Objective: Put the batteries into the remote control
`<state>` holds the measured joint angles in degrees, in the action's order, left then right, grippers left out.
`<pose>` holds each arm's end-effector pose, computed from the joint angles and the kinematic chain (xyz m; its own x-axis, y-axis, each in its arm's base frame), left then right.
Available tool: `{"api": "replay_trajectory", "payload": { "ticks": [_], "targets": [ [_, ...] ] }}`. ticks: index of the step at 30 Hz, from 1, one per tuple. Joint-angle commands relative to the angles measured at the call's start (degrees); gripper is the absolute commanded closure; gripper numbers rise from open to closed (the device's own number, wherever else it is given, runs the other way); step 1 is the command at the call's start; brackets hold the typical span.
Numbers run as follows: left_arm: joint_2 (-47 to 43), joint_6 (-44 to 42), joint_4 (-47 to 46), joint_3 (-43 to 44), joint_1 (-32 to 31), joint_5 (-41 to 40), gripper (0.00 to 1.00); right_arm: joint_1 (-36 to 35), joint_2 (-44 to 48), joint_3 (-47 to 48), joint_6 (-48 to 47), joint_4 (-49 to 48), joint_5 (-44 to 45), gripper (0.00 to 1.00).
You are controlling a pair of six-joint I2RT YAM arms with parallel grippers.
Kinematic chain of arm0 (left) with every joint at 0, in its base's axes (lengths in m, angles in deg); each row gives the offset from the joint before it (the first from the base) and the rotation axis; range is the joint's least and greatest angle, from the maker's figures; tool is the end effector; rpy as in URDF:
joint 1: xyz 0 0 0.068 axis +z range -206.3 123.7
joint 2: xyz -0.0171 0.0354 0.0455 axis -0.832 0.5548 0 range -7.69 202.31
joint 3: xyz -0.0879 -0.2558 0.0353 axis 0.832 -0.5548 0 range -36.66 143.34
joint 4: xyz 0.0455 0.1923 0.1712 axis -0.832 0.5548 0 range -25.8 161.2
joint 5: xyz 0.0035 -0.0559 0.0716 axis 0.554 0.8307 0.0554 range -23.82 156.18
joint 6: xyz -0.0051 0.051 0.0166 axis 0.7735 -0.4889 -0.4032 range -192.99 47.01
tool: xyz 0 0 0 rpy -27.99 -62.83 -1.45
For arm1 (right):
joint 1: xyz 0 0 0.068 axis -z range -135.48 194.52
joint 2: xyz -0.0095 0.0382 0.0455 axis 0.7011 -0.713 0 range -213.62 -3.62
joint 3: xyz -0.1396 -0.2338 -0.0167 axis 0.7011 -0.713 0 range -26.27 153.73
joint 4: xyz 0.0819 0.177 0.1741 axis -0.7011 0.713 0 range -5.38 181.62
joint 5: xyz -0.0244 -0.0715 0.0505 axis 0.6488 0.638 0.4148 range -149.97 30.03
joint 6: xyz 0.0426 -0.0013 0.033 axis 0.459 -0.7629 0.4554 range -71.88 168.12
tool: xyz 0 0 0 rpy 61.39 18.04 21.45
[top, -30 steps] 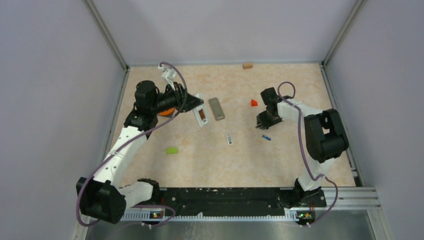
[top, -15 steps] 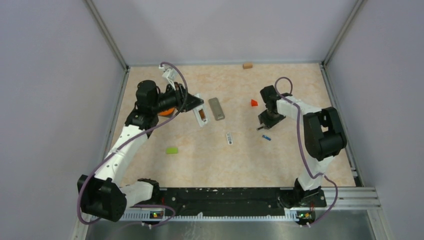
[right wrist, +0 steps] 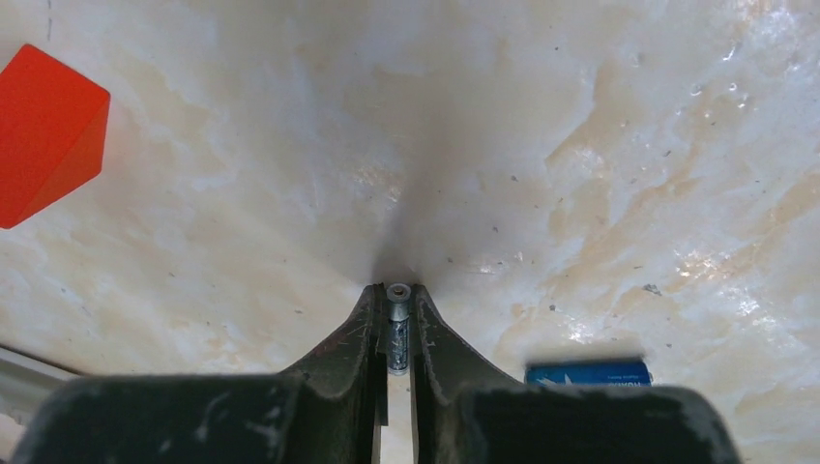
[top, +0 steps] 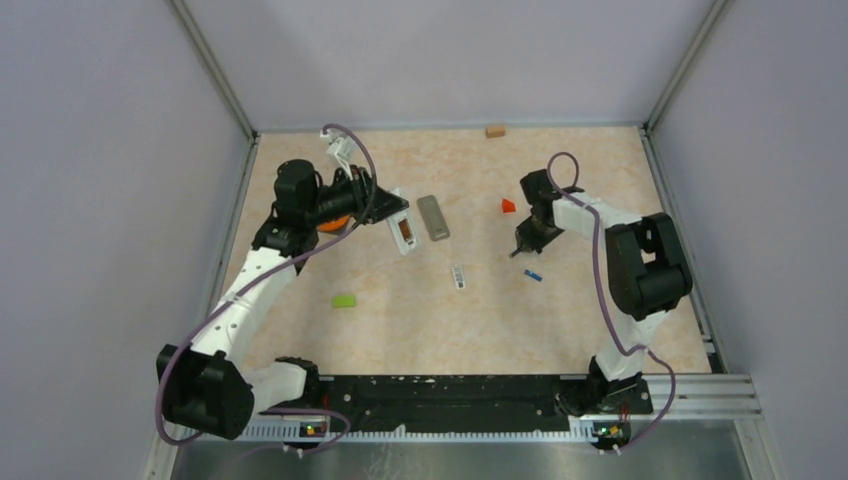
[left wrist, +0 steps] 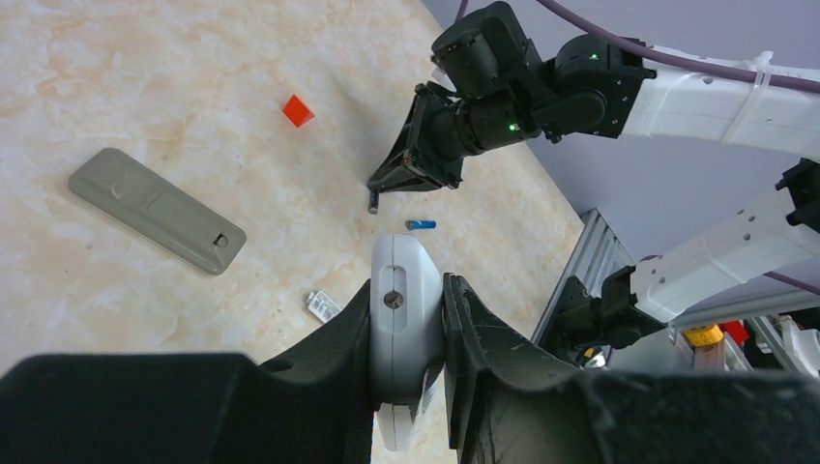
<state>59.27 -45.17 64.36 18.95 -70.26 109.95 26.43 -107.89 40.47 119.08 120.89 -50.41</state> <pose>0.2525 -0.0881 0.3473 -0.5595 -0.2083 -0.8023 0.6455 0.4978 -0.5793 0.3310 0.1019 0.1630 -0.5456 0.8024 -0.2417 0.7774 0.5923 0.2116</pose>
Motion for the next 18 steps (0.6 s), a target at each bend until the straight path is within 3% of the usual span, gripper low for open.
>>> {"api": "replay_trajectory", "payload": {
  "ticks": [1,10,18],
  "targets": [
    [2.1,2.3,-0.9,0.7,0.2,2.5,1.0,-0.8,0.3,-2.0,-5.8,-2.3,3.8,0.99],
    [8.8,9.7,-3.9,-0.1,-1.0,11.8,1.0,-8.0,13.8,7.8,-27.1,-5.6,2.6,1.0],
    [9.5,10.4,-4.6,0.1,-1.3,13.5,1.0,-20.4,27.8,6.4,-43.5,-22.2,-6.7,1.0]
  ]
}}
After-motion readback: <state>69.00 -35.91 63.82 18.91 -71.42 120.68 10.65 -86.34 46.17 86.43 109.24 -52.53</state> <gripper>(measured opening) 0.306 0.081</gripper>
